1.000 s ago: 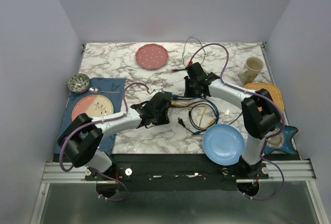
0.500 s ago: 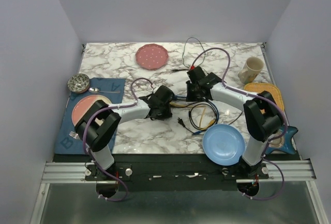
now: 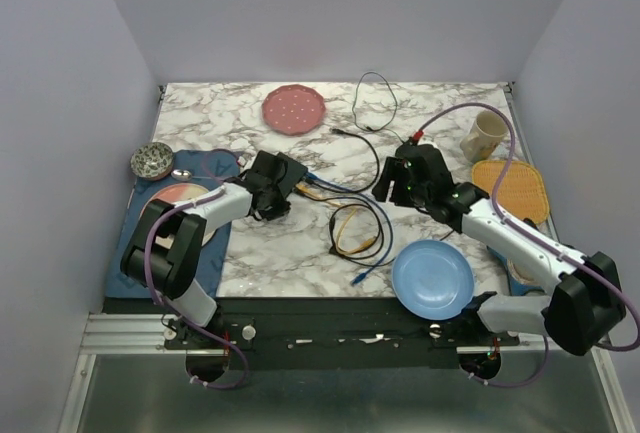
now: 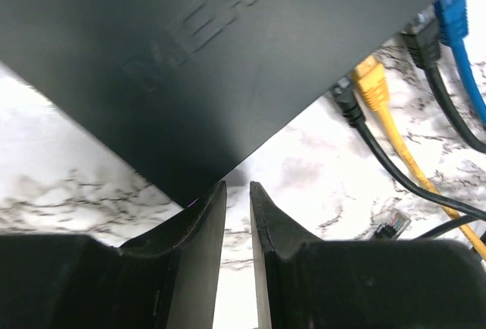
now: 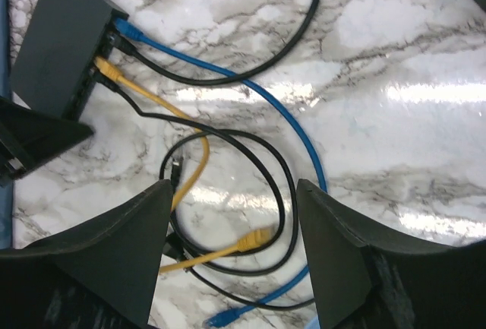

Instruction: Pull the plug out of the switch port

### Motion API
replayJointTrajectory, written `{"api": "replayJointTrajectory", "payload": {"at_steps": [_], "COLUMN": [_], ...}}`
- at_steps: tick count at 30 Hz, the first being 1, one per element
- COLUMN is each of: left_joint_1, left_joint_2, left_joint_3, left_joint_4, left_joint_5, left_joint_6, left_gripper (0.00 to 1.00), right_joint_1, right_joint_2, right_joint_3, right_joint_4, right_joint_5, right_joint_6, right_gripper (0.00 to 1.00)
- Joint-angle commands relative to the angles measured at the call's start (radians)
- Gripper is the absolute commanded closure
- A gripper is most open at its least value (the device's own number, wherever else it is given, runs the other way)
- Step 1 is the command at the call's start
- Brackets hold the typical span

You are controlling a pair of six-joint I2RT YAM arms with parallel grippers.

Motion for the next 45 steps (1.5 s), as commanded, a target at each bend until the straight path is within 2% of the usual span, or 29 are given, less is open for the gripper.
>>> {"api": "replayJointTrajectory", "payload": {"at_steps": [1, 7, 11, 15, 18, 22, 26, 30, 36, 39, 45], "left_joint_1": [0.063, 0.069, 0.068, 0.068, 0.069, 0.089, 0.120, 0.143, 0.144, 0.144, 0.144], "left_joint_2": [-0.031, -0.049, -0.146, -0.239, -0.296, -0.243, -0.167, -0.120, -0.023, 0.027, 0.136], "left_joint_3": [-0.003, 0.052, 0.000, -0.028, -0.025, 0.026, 0.063, 0.069, 0.070, 0.075, 0.113], "left_joint_4": [-0.082, -0.102, -0.080, -0.117, -0.143, -0.206, -0.257, -0.251, -0.237, -0.226, -0.186], "left_joint_5": [-0.049, -0.046, -0.066, -0.127, -0.192, -0.235, -0.267, -0.252, -0.206, -0.166, -0.069], "left_joint_6": [0.017, 0.022, -0.009, -0.023, -0.031, -0.024, -0.054, -0.054, -0.060, -0.046, 0.000], "left_gripper": [0.66, 0.66, 0.66, 0.65, 0.61, 0.55, 0.56, 0.59, 0.60, 0.60, 0.61], "right_joint_1": [-0.002, -0.002, -0.002, -0.002, -0.002, -0.002, -0.002, -0.002, -0.002, -0.002, 0.016], "right_joint_2": [-0.084, -0.092, -0.006, 0.172, 0.333, 0.575, 0.725, 0.787, 0.859, 0.865, 0.787], "right_joint_3": [-0.130, -0.195, -0.106, 0.109, 0.232, 0.516, 0.621, 0.642, 0.653, 0.621, 0.422], "right_joint_4": [-0.011, 0.050, 0.090, 0.093, 0.107, 0.035, 0.012, 0.011, 0.012, 0.012, 0.098], "right_joint_5": [0.024, -0.028, -0.032, -0.039, -0.043, -0.086, -0.134, -0.181, -0.259, -0.287, -0.344], "right_joint_6": [0.066, 0.063, 0.029, 0.011, -0.009, -0.017, -0.005, -0.002, -0.009, 0.003, 0.032], "right_gripper": [0.25, 0.28, 0.32, 0.36, 0.36, 0.41, 0.52, 0.62, 0.67, 0.68, 0.70]}}
